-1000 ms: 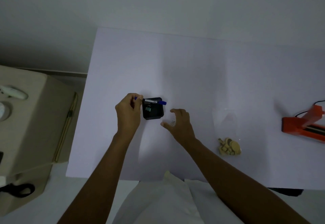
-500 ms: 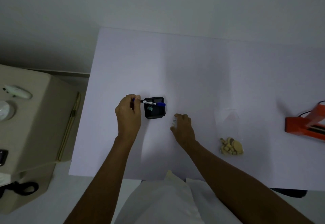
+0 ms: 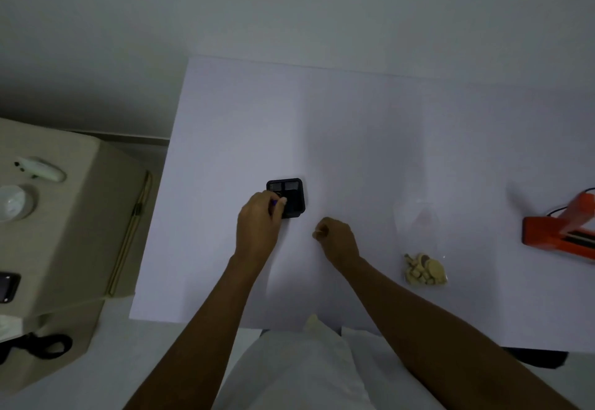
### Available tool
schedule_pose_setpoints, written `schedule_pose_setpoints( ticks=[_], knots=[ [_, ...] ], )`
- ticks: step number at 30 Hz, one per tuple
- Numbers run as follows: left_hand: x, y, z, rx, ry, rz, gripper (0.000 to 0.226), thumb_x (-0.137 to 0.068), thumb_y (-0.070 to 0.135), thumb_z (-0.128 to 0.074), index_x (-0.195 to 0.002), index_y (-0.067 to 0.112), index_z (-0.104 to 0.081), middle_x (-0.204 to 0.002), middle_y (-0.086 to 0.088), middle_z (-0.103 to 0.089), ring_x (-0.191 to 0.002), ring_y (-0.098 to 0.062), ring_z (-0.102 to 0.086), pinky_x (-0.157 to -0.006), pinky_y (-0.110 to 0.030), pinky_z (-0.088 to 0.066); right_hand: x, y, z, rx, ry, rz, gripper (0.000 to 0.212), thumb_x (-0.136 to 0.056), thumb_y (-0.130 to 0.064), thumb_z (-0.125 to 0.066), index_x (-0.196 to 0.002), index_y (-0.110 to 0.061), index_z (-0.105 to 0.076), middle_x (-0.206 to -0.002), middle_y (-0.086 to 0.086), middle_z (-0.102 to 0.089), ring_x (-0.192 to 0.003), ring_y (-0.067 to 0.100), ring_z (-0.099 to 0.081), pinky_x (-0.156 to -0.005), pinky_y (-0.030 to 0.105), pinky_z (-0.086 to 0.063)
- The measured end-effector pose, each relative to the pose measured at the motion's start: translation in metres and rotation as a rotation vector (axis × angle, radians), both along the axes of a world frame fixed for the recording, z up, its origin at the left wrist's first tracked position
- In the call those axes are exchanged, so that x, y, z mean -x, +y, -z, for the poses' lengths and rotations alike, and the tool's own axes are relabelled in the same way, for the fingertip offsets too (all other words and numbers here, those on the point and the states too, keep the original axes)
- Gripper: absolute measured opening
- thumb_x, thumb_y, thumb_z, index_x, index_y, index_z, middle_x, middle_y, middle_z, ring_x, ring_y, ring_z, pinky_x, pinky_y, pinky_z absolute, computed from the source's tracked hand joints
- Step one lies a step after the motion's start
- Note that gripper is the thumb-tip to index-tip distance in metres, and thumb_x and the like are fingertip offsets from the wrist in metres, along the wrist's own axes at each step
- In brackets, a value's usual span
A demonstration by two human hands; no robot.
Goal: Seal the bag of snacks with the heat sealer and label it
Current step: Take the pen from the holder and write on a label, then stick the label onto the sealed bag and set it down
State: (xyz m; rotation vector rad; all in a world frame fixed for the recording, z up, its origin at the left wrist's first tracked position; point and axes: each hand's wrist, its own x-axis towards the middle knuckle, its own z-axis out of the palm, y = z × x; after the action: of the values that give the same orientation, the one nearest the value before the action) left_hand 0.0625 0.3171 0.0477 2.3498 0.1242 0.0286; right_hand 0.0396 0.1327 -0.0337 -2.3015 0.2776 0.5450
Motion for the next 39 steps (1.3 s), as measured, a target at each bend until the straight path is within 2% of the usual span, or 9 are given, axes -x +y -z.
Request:
schedule_pose_setpoints(
  ticks=[4, 8, 12, 16, 20, 29, 34, 37, 39],
  knots=[
    [0.003, -0.008, 0.000, -0.018, 0.068, 0.026, 0.017, -0.092, 0.024, -0.064, -0.100, 0.008, -0.066, -0.088, -0.009, -0.066, -0.074, -0.013, -0.056, -0.066, -0.028, -0.052, 0.000, 0.001, -0.026, -0.186, -0.030, 0.124, 0.015, -0.090, -0.014, -0.068, -0.083, -0.001, -0.069, -0.077, 0.009, -0.068, -0.065, 0.014, -0.058, -0.061, 0.019, -0.047],
    [0.006, -0.016, -0.022, -0.010, 0.066, 0.035, 0.026, -0.093, 0.027, -0.063, -0.112, 0.009, -0.065, -0.094, -0.007, -0.065, -0.078, -0.011, -0.054, -0.069, -0.022, -0.044, -0.012, 0.000, -0.089, -0.382, -0.096, 0.237, 0.011, -0.091, -0.019, -0.068, -0.086, -0.009, -0.070, -0.068, -0.006, -0.064, -0.058, 0.002, -0.056, -0.056, 0.018, -0.047],
    [0.009, -0.028, -0.066, 0.296, 0.072, -0.006, 0.019, -0.090, 0.024, -0.066, -0.106, 0.013, -0.069, -0.093, -0.001, -0.068, -0.080, -0.013, -0.063, -0.075, -0.020, -0.053, -0.018, -0.002, -0.158, -0.622, -0.097, 0.357, 0.003, -0.088, -0.021, -0.073, -0.088, -0.019, -0.076, -0.076, -0.007, -0.073, -0.065, -0.001, -0.063, -0.055, 0.019, -0.048],
    [0.009, -0.033, -0.111, 0.597, 0.258, 0.022, 0.014, -0.090, 0.027, -0.067, -0.097, 0.017, -0.072, -0.088, 0.000, -0.072, -0.077, -0.012, -0.068, -0.075, -0.025, -0.056, -0.020, -0.005, -0.206, -0.770, -0.029, 0.451, 0.013, -0.086, -0.024, -0.074, -0.097, -0.017, -0.076, -0.076, -0.008, -0.072, -0.074, 0.008, -0.063, -0.062, 0.026, -0.049],
    [0.013, -0.040, -0.144, 0.649, 0.254, 0.099, 0.011, -0.090, 0.022, -0.067, -0.097, 0.017, -0.074, -0.080, 0.006, -0.073, -0.068, -0.008, -0.066, -0.068, -0.022, -0.057, -0.016, -0.006, -0.232, -0.886, 0.041, 0.471, 0.012, -0.088, -0.020, -0.072, -0.097, -0.014, -0.077, -0.069, -0.006, -0.063, -0.070, 0.012, -0.050, -0.061, 0.027, -0.042],
    [0.016, -0.052, -0.173, 0.644, 0.163, 0.094, 0.013, -0.093, 0.021, -0.062, -0.096, 0.016, -0.073, -0.069, 0.013, -0.070, -0.061, -0.002, -0.063, -0.059, -0.019, -0.053, -0.012, -0.010, -0.255, -1.005, 0.057, 0.489, 0.009, -0.087, -0.019, -0.073, -0.091, -0.013, -0.077, -0.074, -0.002, -0.061, -0.069, 0.013, -0.045, -0.058, 0.027, -0.037],
    [0.017, -0.057, -0.177, 0.640, 0.129, 0.094, 0.014, -0.095, 0.021, -0.059, -0.094, 0.016, -0.072, -0.074, 0.008, -0.071, -0.064, -0.006, -0.064, -0.059, -0.021, -0.053, -0.010, -0.013, -0.260, -1.003, 0.029, 0.465, 0.011, -0.088, -0.021, -0.071, -0.094, -0.012, -0.076, -0.075, -0.002, -0.062, -0.068, 0.012, -0.045, -0.057, 0.026, -0.037],
    [0.017, -0.060, -0.178, 0.613, 0.125, 0.088, 0.017, -0.096, 0.025, -0.057, -0.092, 0.016, -0.070, -0.072, 0.007, -0.069, -0.061, -0.003, -0.062, -0.057, -0.019, -0.051, -0.007, -0.013, -0.264, -0.951, -0.038, 0.470, 0.015, -0.087, -0.023, -0.073, -0.099, -0.014, -0.072, -0.075, -0.004, -0.065, -0.071, 0.013, -0.051, -0.057, 0.026, -0.041],
    [0.016, -0.061, -0.179, 0.581, 0.126, 0.099, 0.019, -0.097, 0.029, -0.055, -0.091, 0.017, -0.068, -0.070, 0.004, -0.068, -0.057, 0.000, -0.058, -0.056, -0.018, -0.049, -0.005, -0.013, -0.264, -0.808, -0.191, 0.505, 0.028, -0.082, -0.028, -0.078, -0.104, -0.018, -0.066, -0.082, -0.002, -0.064, -0.074, 0.012, -0.055, -0.059, 0.025, -0.046]
  ],
)
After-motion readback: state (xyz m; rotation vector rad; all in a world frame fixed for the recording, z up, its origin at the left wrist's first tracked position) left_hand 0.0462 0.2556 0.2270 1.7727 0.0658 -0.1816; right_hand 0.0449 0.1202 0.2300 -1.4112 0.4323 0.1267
